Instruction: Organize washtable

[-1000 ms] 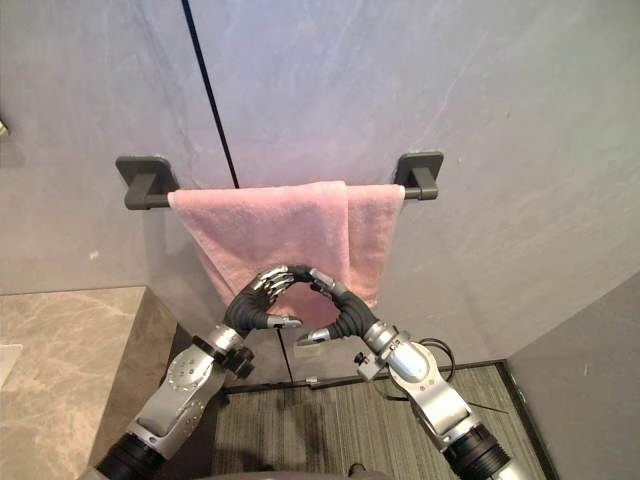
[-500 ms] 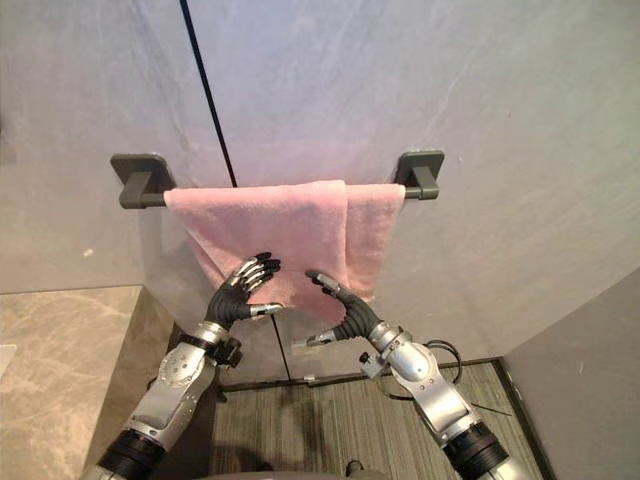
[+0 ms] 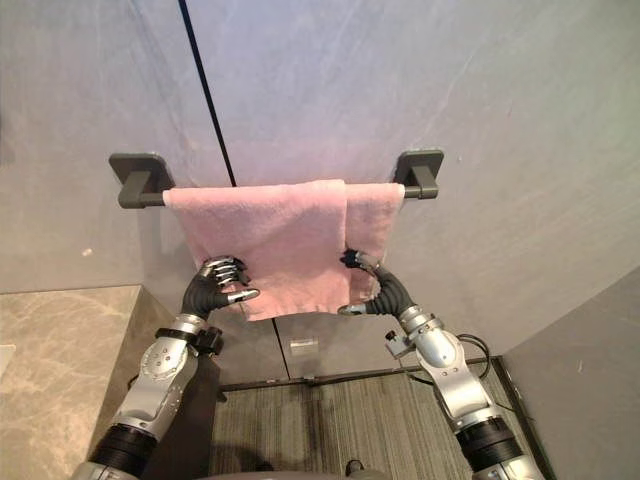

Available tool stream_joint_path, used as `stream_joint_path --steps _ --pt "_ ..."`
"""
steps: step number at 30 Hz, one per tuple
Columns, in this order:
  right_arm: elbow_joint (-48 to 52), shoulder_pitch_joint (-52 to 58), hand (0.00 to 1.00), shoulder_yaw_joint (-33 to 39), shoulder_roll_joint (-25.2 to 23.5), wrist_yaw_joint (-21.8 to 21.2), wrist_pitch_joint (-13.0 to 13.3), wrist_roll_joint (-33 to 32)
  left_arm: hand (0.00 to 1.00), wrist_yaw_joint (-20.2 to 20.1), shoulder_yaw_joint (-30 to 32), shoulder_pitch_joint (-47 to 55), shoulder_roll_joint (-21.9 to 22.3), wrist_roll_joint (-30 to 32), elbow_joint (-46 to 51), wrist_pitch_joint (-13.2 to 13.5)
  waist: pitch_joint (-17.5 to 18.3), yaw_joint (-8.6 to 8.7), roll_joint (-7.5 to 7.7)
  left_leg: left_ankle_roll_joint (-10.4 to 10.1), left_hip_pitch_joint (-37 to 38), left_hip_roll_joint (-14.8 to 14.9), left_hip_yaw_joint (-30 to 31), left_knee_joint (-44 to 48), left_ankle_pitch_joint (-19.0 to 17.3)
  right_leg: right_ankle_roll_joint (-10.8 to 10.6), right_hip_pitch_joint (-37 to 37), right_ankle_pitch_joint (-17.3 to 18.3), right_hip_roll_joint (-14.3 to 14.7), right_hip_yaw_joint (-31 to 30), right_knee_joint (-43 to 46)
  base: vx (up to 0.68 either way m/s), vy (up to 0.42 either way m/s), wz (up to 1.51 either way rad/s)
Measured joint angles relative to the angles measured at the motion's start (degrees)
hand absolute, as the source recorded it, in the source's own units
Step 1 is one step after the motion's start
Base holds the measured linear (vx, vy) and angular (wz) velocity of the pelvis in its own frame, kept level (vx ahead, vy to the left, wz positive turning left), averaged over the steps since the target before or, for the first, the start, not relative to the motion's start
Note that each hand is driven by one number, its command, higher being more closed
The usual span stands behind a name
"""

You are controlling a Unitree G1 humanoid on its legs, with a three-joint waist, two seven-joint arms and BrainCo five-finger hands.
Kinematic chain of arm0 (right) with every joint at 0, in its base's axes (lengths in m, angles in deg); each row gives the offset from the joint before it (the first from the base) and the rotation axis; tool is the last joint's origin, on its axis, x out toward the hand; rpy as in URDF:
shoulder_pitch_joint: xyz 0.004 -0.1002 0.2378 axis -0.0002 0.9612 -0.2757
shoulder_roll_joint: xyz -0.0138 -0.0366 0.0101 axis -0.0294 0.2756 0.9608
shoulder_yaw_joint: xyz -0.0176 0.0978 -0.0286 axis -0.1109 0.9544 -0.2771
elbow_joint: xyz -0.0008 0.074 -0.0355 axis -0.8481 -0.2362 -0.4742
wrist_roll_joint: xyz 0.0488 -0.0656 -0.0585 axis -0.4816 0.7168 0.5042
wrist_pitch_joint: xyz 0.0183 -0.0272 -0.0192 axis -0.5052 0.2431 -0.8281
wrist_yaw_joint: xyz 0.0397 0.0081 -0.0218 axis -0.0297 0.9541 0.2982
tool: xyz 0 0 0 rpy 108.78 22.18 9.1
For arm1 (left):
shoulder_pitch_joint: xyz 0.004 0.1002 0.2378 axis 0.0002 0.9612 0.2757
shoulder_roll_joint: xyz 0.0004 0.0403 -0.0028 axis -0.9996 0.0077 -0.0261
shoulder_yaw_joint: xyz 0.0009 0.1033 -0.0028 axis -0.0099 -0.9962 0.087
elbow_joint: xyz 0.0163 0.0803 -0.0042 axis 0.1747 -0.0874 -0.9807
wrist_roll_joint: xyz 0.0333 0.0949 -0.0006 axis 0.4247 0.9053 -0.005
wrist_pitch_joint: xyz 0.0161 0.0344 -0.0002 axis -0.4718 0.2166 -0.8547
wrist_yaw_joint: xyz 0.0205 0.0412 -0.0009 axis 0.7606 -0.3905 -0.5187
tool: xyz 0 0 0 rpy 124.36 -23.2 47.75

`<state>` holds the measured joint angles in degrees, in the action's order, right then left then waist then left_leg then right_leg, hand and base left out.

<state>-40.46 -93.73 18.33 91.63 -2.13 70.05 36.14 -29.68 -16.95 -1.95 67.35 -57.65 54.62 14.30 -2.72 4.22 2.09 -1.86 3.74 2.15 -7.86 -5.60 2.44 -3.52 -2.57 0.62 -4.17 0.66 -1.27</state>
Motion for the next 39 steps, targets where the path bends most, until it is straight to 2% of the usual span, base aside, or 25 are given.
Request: stream_joint_path --steps 10,20,25,33,39 --pt "-0.13 0.29 0.00 4.38 -0.20 0.54 0.02 -1.03 0.00 0.42 3.55 0.01 0.18 0.02 -0.80 0.03 -0.03 -0.07 0.08 0.05 -0.02 -0.02 0.15 0.00 0.10 -0.02 -0.06 -0.01 -0.03 0.19 0.02 0.00 0.000 0.00" --pt "-2.22 0.98 0.00 8.13 -2.45 1.28 0.12 -0.72 0.00 1.11 6.94 0.88 1.38 0.01 -0.96 0.20 -0.08 -0.12 0.51 0.03 -0.06 -0.05 0.40 0.00 0.16 -0.02 -0.12 -0.01 -0.06 0.44 0.01 0.00 0.000 0.00" --pt "-2.81 2.47 0.00 11.88 -3.90 3.58 0.13 0.20 0.00 1.11 9.14 3.76 4.12 -0.06 -0.61 0.21 -0.07 -0.15 0.55 0.03 -0.05 -0.04 0.50 0.01 0.16 -0.02 -0.20 -0.01 -0.05 0.55 0.00 0.00 0.000 0.00" --pt "-4.20 6.02 0.00 20.71 -7.81 6.29 0.16 -0.04 0.00 0.96 12.13 9.27 6.01 -0.65 3.41 0.21 -0.19 -0.26 0.86 0.03 -0.03 -0.02 0.73 0.01 0.15 -0.03 -0.35 0.00 -0.06 0.82 -0.03 0.00 0.000 0.00" --pt "-3.80 10.03 0.00 26.18 -12.65 7.45 0.49 -4.75 0.00 0.75 15.68 13.83 9.14 -2.25 5.73 0.19 -0.43 -0.13 1.25 0.02 0.11 -0.16 1.01 0.01 0.14 -0.10 -0.61 0.08 -0.16 1.13 0.01 0.00 0.000 0.01"
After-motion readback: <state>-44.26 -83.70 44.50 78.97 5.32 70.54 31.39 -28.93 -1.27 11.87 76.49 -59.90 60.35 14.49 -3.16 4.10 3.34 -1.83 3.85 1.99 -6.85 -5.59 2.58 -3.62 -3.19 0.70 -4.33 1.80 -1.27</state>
